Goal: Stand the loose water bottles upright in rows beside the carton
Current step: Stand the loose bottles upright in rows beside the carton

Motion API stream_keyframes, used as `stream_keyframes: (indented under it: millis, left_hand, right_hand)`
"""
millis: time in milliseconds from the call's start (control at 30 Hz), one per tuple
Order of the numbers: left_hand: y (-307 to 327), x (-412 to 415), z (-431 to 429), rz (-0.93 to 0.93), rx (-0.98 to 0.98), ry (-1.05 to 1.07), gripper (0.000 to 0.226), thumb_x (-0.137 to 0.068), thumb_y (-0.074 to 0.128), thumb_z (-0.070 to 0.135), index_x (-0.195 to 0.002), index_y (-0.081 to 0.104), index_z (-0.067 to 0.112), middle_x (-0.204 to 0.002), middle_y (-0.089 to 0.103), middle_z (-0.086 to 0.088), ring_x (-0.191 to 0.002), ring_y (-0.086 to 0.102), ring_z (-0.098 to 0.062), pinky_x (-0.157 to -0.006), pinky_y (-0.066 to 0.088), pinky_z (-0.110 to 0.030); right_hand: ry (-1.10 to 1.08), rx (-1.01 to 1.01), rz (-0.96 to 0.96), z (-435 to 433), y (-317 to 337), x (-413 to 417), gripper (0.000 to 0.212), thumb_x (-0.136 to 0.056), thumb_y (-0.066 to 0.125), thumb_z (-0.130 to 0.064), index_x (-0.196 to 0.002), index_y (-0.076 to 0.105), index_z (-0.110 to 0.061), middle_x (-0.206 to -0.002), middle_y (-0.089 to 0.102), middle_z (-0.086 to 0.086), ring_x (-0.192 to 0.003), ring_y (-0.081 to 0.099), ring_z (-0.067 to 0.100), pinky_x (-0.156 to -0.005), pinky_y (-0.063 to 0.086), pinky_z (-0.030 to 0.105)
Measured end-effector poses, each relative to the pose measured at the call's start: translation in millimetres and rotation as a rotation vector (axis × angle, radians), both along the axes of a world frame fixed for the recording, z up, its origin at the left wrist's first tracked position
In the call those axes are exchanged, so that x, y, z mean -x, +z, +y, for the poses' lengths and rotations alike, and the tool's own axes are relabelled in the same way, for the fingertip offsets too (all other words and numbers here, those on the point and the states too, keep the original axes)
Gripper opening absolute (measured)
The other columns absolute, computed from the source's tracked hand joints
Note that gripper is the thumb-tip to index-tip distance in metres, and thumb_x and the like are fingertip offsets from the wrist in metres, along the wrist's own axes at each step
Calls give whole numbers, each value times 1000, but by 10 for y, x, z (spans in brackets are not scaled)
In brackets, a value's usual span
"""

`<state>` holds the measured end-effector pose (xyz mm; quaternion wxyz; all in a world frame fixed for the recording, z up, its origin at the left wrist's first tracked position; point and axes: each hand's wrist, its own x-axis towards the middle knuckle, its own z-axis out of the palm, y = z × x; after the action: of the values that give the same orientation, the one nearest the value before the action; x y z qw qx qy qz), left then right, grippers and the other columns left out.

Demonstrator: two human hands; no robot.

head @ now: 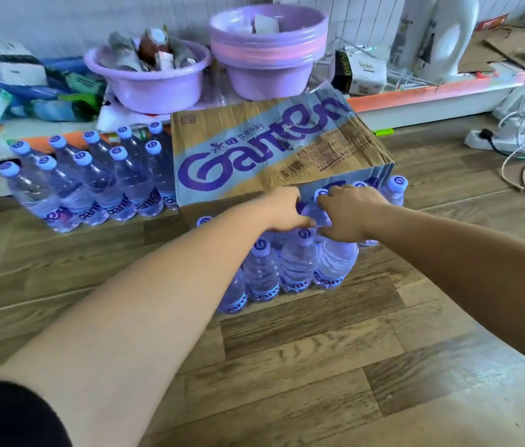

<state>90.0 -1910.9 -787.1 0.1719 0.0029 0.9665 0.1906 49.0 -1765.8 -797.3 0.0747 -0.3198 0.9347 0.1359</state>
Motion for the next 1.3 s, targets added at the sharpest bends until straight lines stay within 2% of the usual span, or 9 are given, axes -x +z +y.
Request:
stream_keyframes:
  millis: [133, 433, 633, 733, 833, 933, 1033, 1167, 1300]
  left_hand:
    - [379, -28, -625, 90, -68, 147, 57, -89, 57, 44, -134, 46, 10, -136, 52, -9, -118, 55, -28, -89, 41, -27]
    - [391, -453, -2681, 150, 213, 411, 52, -93, 53, 34, -133, 44, 2, -131, 53, -21, -117, 51, -36, -89, 41, -36]
    - [-31, -240, -3330, 147, 231, 345, 65, -93, 55, 28, -147, 26, 7, -155, 26, -15, -141, 29, -33, -113, 31, -43]
    - [-240, -37, -3503, 130, 239, 278, 73, -93, 55, 25, -151, 13, 12, -161, 6, -7, -147, 16, -28, -118, 24, -43]
    - [-377, 205, -3587, 63, 282, 201, 77, -93, 55, 23, -152, 6, 17, -162, -3, -2, -148, 13, -28, -118, 25, -43]
    - [-488, 348, -3562, 102, 305, 206, 70, -92, 57, 21, -151, 20, 13, -159, 18, -11, -142, 27, -34, -112, 33, -44]
    - [-576, 383, -3506, 295, 309, 254, 45, -85, 64, 12, -127, 50, 6, -128, 53, -24, -116, 52, -40, -87, 47, -44]
    - [-541, 311, -3443, 282, 453, 164, 16, -81, 59, 1, -86, 46, 9, -101, 56, -24, -95, 57, -42, -63, 35, -37]
    - [-526, 143, -3291, 262, 513, 105, 13, -84, 55, 2, -96, 53, 4, -105, 52, -20, -99, 56, -40, -66, 36, -37]
  right_hand:
    - [50, 167, 84, -411, 297, 45, 45, -89, 47, -47, -123, 52, -17, -124, 54, 7, -116, 54, 29, -74, 40, 32]
    - [167, 317, -54, -2255, 391, 183, 47, -89, 53, -34, -130, 46, -11, -136, 49, 13, -120, 52, 35, -95, 48, 42]
    - [190, 287, -120, -3104, 19, 347, 45, -91, 53, -26, -129, 43, -5, -134, 46, 19, -121, 49, 37, -97, 45, 41]
    - [172, 258, -161, -3375, -189, 468, 54, -93, 50, -19, -141, 33, -5, -144, 35, 19, -130, 42, 39, -102, 43, 43]
    - [120, 198, -181, -3515, -313, 556, 71, -96, 46, -14, -153, 4, -9, -158, 7, 23, -142, 24, 39, -111, 32, 41]
    - [100, 192, -169, -3579, -400, 627, 76, -97, 47, -17, -153, -6, -9, -156, 9, 24, -138, 27, 41, -109, 33, 44]
    - [137, 225, -103, -3566, -479, 661, 71, -98, 49, -29, -152, 8, -9, -148, 19, 22, -130, 34, 43, -103, 37, 46]
    - [160, 291, -95, -3578, -499, 616, 51, -97, 50, -27, -140, 31, -6, -137, 33, 21, -114, 49, 45, -88, 44, 48]
    - [189, 307, -113, -3510, -496, 492, 39, -97, 48, -18, -132, 37, -4, -136, 31, 21, -99, 56, 45, -79, 48, 47]
